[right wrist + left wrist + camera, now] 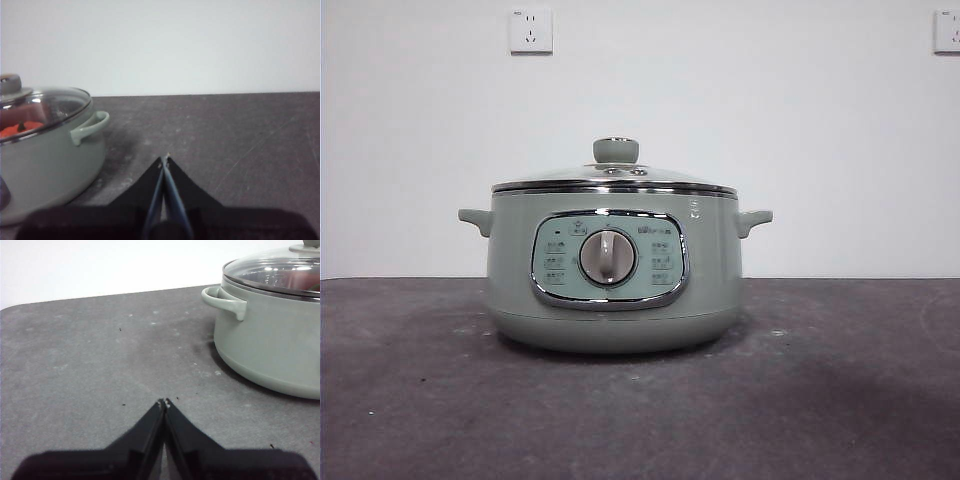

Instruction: Pick up the pumpkin,open the lid,put the pumpkin in the pot,close the lid

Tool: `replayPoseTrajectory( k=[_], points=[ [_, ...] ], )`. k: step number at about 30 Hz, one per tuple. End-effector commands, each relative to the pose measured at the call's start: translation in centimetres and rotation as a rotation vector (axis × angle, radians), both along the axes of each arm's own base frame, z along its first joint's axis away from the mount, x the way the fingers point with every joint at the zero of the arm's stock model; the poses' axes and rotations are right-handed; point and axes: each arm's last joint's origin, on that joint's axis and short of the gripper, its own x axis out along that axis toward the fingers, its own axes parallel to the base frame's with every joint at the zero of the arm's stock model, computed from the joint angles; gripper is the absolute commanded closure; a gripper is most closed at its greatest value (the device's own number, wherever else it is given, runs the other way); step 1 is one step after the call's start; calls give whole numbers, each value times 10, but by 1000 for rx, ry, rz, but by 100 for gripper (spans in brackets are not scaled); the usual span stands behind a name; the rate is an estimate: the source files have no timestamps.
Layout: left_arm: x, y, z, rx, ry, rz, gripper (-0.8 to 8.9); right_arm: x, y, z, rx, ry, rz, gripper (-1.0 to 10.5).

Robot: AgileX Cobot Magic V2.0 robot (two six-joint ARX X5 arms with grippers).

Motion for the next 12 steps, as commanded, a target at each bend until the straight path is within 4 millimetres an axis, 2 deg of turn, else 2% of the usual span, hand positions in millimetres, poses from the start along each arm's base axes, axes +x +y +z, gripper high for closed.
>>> replayPoseTrajectory(
  k=[1,12],
  points=[
    [1,0,-5,-5,12,3,817,2,0,-9,19,16,-7,946],
    [1,0,-5,-5,12,3,817,3,0,-30,36,162,-5,947]
  ],
)
